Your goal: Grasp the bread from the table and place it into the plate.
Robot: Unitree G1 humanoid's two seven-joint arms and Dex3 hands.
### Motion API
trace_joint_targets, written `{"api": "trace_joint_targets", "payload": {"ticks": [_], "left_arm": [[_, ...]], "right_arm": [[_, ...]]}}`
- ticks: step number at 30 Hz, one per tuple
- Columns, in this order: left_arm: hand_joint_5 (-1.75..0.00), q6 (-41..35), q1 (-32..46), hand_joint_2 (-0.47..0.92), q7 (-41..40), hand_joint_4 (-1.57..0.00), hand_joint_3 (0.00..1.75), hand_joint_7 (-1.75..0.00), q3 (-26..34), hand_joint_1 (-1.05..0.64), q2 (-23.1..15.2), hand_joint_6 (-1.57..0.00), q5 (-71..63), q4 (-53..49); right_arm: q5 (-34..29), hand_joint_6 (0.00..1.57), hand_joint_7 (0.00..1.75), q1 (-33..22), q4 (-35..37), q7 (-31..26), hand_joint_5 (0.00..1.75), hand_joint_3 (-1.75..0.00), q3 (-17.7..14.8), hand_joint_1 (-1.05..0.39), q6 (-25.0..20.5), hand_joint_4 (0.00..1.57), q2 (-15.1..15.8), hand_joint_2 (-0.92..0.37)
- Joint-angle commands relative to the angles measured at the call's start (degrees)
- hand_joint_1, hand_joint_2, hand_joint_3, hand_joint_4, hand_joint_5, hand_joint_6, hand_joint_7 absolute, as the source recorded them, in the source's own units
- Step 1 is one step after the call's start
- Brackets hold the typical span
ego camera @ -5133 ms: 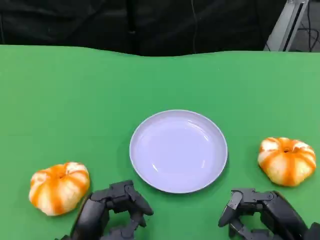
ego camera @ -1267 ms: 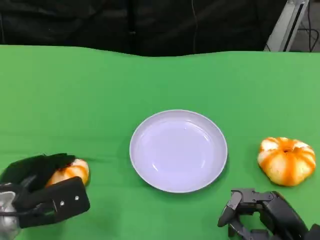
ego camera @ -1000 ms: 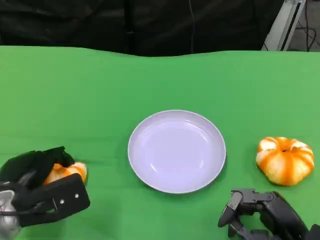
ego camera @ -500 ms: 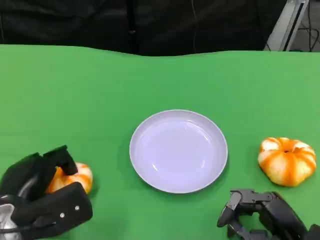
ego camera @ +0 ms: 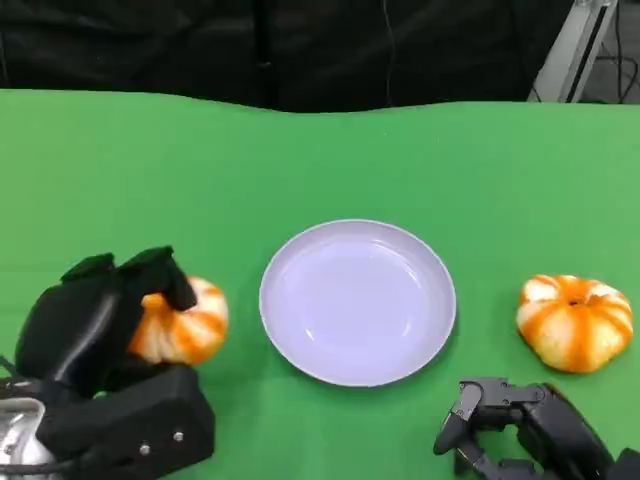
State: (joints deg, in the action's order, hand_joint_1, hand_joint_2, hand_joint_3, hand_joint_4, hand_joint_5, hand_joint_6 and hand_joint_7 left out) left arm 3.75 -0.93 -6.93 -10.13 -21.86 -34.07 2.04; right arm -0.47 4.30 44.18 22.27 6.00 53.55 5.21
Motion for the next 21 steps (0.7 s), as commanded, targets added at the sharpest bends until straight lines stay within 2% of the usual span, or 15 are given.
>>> {"api": "trace_joint_targets", "payload": {"ticks": [1,5,12,21], "left_arm": [[-1.75,1.1,-2.6,0.81,-0.4,-0.68,0.02,-1.75,-0.4,-0.11,1.7,-0.49,-0.3,1.6],[-1.75,1.7,-5.7,0.81,0.0,-0.67,0.01,-1.75,-1.8,-0.11,3.8,-0.48,-0.6,0.7],[-1.75,3.3,-10.2,0.79,-1.2,-0.67,0.00,-1.75,-4.0,-0.03,6.7,-0.49,-0.9,-3.5],[-1.75,7.7,-18.2,0.80,-4.4,-0.66,0.00,-1.75,-8.4,-0.03,11.4,-0.50,-2.4,-16.2]], "right_arm": [[-0.3,0.85,1.14,0.4,0.6,-0.5,1.48,-0.86,-0.2,-0.13,0.3,0.80,0.5,-0.67],[-0.8,0.84,1.13,0.2,0.5,-0.7,1.48,-0.86,0.0,-0.14,0.4,0.80,0.3,-0.67],[-1.4,0.85,1.11,0.1,0.4,-1.5,1.46,-0.85,0.3,-0.13,1.0,0.81,0.0,-0.68],[-2.0,0.88,1.08,-0.2,-0.4,-2.9,1.45,-0.85,1.0,-0.13,0.3,0.83,-0.2,-0.68]]}}
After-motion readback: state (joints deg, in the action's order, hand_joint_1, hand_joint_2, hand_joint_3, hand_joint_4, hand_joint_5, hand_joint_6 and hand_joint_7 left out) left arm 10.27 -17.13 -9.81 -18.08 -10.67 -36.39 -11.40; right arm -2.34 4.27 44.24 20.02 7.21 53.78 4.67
